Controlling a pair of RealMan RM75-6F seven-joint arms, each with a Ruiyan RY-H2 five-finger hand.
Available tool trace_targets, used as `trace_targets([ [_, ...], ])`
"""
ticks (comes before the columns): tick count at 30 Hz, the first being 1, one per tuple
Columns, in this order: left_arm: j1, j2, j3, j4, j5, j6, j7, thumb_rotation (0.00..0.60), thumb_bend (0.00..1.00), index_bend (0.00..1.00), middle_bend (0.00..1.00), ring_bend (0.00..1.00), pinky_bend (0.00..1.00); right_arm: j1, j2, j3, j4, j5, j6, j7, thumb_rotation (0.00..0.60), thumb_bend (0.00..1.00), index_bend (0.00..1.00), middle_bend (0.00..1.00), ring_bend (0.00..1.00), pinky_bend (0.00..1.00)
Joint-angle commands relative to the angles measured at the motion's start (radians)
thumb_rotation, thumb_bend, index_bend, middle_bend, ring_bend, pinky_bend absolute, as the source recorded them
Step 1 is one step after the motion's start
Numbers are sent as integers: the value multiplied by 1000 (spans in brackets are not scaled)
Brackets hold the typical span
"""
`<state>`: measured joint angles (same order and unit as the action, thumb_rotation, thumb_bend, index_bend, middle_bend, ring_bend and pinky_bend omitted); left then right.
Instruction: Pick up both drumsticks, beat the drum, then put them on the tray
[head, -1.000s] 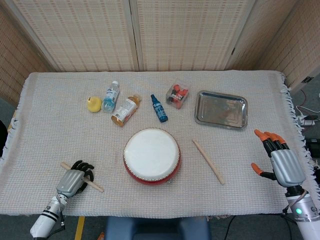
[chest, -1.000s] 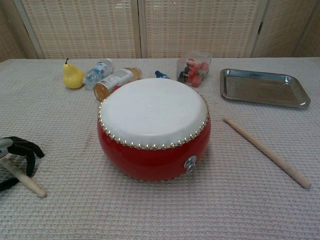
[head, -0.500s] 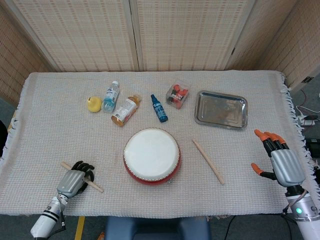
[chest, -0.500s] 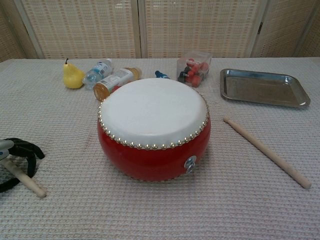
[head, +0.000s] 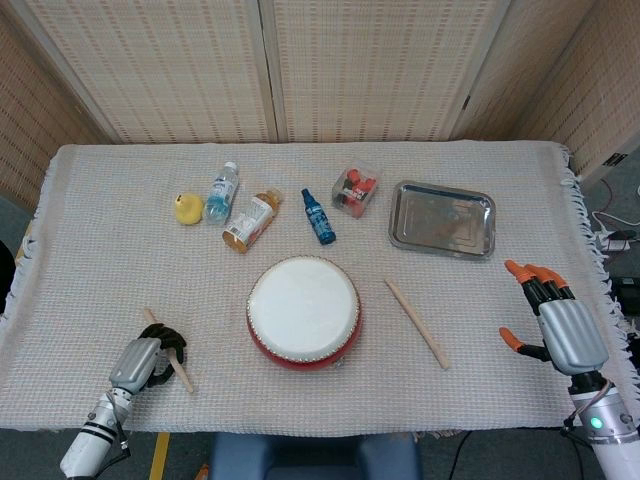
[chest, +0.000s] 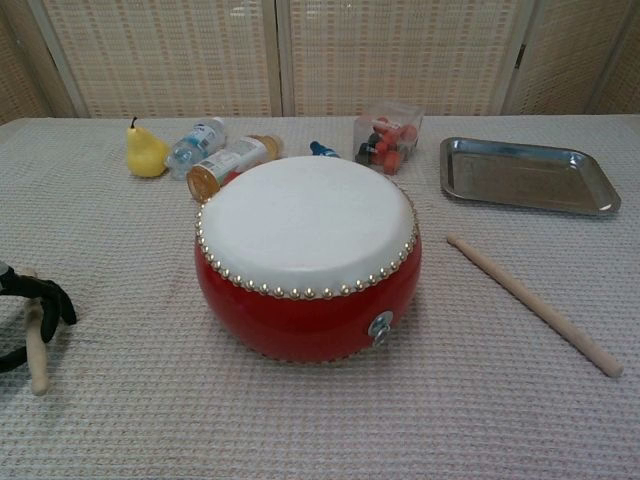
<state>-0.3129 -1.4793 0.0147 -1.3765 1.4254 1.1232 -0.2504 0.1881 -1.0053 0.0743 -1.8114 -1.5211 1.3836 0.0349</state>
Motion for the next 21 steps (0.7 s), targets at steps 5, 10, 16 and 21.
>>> trace_targets([
  [5,3,200,-52,-163,16,-66,-728,600,383,657,395,231,165,-4,3,-3,-9,-5,5,-5,600,248,59,136,0,119],
  [10,-8,282,-34,-137,116,-63,-1178,600,382,651,395,231,167,-6,3,-6,-14,-8,6,-8,600,248,59,136,0,119],
  [16,-55,328,44,-6,289,-4,-1754,600,382,648,394,231,164,-9,2,-10,-18,-12,9,-11,600,248,59,136,0,119],
  [21,-93,330,96,112,347,35,-2063,600,383,646,393,231,174,-13,2,-13,-20,-11,11,-11,600,249,59,135,0,119],
])
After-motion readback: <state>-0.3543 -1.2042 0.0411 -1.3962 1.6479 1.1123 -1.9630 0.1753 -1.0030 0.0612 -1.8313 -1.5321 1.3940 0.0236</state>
